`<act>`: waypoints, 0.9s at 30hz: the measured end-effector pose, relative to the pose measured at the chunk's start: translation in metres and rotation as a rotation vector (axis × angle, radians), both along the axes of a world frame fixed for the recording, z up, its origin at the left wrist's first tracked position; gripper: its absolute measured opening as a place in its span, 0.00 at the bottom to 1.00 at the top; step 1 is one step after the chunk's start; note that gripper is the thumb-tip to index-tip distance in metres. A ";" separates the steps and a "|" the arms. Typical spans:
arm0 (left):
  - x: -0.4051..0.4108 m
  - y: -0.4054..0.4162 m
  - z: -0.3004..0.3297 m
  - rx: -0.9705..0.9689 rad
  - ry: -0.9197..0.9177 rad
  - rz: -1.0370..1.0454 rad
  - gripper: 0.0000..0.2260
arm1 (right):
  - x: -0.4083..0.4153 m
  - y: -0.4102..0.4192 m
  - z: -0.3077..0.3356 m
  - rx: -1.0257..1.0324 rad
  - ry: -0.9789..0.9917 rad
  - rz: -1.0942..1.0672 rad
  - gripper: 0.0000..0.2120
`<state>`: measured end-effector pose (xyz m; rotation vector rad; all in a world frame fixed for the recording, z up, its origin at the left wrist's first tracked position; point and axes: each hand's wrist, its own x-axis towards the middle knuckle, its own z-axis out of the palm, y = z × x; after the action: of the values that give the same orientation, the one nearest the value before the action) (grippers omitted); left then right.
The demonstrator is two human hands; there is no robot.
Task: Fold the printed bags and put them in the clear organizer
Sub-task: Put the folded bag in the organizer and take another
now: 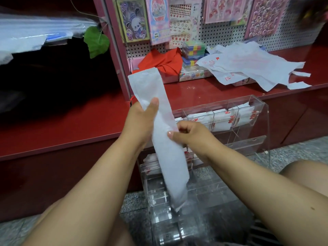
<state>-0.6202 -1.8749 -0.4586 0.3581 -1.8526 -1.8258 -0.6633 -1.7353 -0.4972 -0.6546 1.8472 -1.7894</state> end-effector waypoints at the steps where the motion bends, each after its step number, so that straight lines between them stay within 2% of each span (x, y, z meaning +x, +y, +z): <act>1: 0.000 0.000 0.001 0.050 0.011 -0.037 0.09 | -0.002 0.000 0.002 -0.051 -0.012 -0.063 0.04; 3: 0.000 -0.003 0.002 0.178 -0.025 -0.149 0.10 | -0.007 -0.001 0.006 -0.094 -0.034 -0.135 0.06; 4: 0.002 -0.005 0.000 0.210 -0.081 -0.201 0.14 | -0.009 0.000 0.008 -0.107 -0.043 -0.153 0.06; 6: 0.008 -0.004 -0.007 0.172 -0.199 -0.290 0.19 | -0.013 0.002 0.012 -0.125 -0.023 -0.179 0.05; 7: 0.009 -0.003 -0.011 0.125 -0.228 -0.298 0.16 | -0.015 0.003 0.013 -0.124 0.003 -0.189 0.05; 9: 0.010 0.001 -0.015 0.073 -0.224 -0.219 0.06 | -0.016 0.003 0.017 -0.124 0.050 -0.190 0.05; 11: 0.010 0.000 -0.015 0.053 -0.190 -0.131 0.04 | -0.017 0.004 0.021 -0.111 0.109 -0.194 0.06; 15: 0.016 -0.001 -0.008 0.050 -0.145 -0.095 0.09 | -0.016 0.001 0.026 -0.116 0.138 -0.238 0.07; 19: 0.026 0.008 0.004 0.052 -0.098 -0.098 0.03 | -0.011 -0.003 0.031 -0.169 0.107 -0.206 0.09; 22: 0.028 0.006 0.005 0.050 -0.048 -0.001 0.04 | -0.009 -0.003 0.036 -0.234 0.125 -0.195 0.08; 23: 0.028 0.004 0.003 -0.032 -0.024 0.043 0.06 | -0.009 -0.003 0.037 -0.245 0.143 -0.203 0.08; 26: 0.028 -0.003 0.002 -0.559 -0.007 0.192 0.08 | -0.007 -0.004 0.038 -0.270 0.157 -0.222 0.08; 27: 0.028 -0.004 0.002 -0.653 0.005 0.182 0.10 | -0.007 -0.005 0.037 -0.275 0.155 -0.231 0.08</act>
<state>-0.5921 -1.8793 -0.4562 0.2644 -2.1980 -1.0215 -0.6705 -1.7401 -0.4598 -0.7204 1.8554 -2.2273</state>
